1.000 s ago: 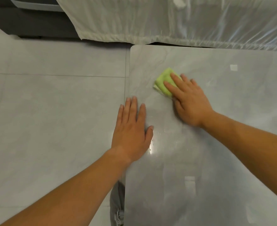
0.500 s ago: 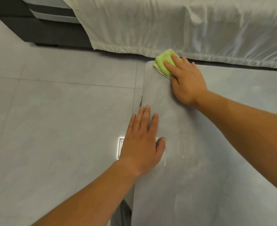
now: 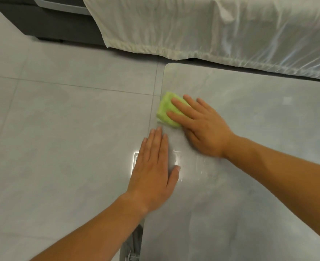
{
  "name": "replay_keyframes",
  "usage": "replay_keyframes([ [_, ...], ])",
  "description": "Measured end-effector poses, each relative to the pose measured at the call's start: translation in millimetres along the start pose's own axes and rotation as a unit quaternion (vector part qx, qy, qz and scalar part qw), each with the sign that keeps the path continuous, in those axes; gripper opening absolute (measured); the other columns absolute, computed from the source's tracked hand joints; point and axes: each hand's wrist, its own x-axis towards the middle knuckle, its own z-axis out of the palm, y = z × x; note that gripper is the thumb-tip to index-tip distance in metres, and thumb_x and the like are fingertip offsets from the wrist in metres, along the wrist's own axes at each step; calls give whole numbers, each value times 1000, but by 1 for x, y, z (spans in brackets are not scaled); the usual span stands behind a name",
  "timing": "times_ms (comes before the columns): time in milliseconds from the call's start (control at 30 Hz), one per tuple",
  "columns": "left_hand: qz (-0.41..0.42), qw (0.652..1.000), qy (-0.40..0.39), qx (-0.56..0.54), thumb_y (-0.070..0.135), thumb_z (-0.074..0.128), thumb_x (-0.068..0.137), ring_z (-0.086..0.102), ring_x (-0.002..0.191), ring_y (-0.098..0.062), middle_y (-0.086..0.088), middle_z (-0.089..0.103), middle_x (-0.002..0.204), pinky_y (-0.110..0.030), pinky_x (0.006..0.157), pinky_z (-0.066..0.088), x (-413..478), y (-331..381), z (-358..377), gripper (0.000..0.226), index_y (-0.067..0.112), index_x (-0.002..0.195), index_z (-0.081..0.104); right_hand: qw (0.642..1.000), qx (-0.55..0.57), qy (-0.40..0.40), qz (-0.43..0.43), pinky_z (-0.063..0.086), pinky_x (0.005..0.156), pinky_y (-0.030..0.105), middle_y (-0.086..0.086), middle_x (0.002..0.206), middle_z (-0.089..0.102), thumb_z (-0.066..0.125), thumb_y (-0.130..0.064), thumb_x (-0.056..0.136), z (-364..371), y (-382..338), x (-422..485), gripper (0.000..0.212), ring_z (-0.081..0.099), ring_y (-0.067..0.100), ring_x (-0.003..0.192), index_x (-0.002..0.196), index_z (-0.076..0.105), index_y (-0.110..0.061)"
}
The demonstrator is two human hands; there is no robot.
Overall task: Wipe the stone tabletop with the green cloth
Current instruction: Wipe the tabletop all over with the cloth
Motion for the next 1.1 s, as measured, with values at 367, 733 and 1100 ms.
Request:
replay_keyframes([
  [367,26,999,-7,18,40,40,99,-1,154,-25,-15,8,165,-43,123,5,-58,16,13,69,5,155,18,999,11,18,30,22,118,54,4,162,26,39,-20,91,19,-49,-86,59,23,38,149,149,42,-26],
  [733,23,999,-11,34,41,42,99,2,154,-29,-16,9,165,-44,122,5,-108,29,31,69,5,154,23,995,6,45,94,21,118,56,6,163,25,42,-18,90,40,-91,-140,61,21,39,149,151,39,-25],
  [1100,-14,998,-8,53,43,35,101,3,154,-29,-18,12,165,-48,122,9,-149,47,43,66,4,153,26,988,21,73,136,21,118,56,2,164,21,39,-21,94,58,-121,-207,59,17,36,150,152,36,-29],
])
